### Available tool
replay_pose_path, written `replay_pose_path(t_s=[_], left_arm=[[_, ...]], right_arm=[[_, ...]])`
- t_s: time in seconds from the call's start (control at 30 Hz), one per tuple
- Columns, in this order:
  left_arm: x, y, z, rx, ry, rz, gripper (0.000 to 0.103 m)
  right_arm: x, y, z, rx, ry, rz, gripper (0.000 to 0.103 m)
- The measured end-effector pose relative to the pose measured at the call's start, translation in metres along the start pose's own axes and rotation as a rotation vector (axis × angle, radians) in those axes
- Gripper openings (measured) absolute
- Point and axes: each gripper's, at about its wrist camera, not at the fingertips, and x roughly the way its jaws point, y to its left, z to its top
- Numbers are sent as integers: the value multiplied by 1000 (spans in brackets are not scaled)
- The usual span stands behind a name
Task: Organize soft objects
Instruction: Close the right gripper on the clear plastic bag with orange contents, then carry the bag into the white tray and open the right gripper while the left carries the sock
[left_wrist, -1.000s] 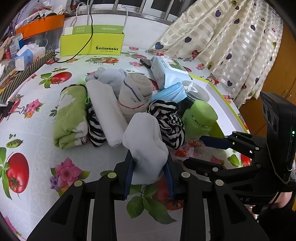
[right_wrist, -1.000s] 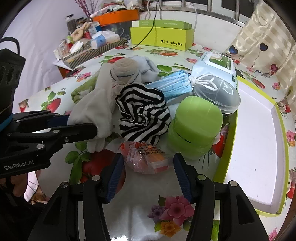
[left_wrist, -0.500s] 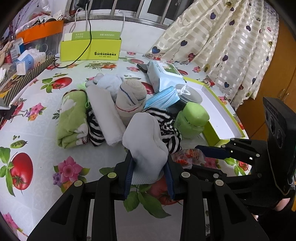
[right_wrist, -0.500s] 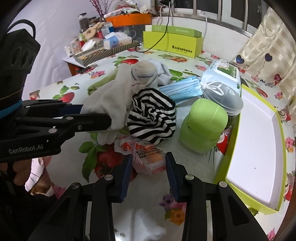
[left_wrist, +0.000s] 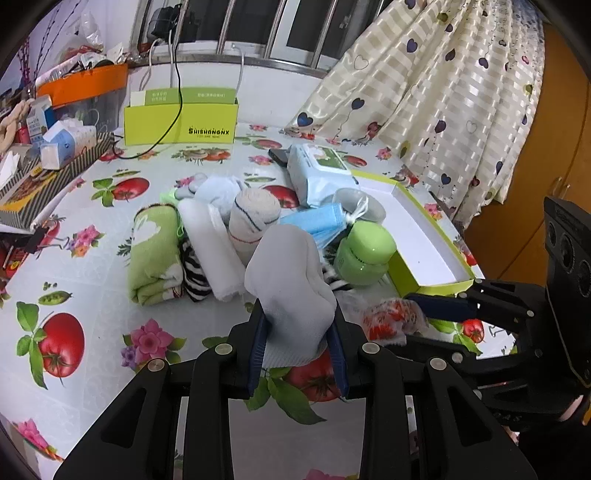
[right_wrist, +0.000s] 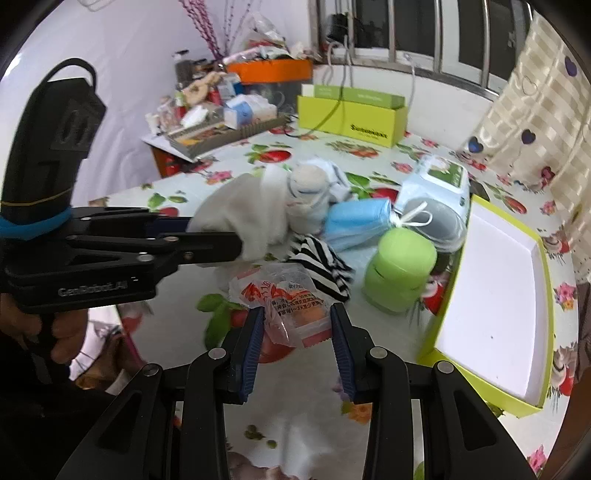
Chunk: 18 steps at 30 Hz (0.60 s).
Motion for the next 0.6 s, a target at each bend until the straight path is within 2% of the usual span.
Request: replay_pose_path(t_s=[0.3,0.6], left_arm=[[-8,-3,10,13,-32,14,32],[0,-27,27,74,-44,-14,32]], right_arm=[[-16,-2,6,11,-62,4,35],[-31,-30,4,74,-116,-41,35]])
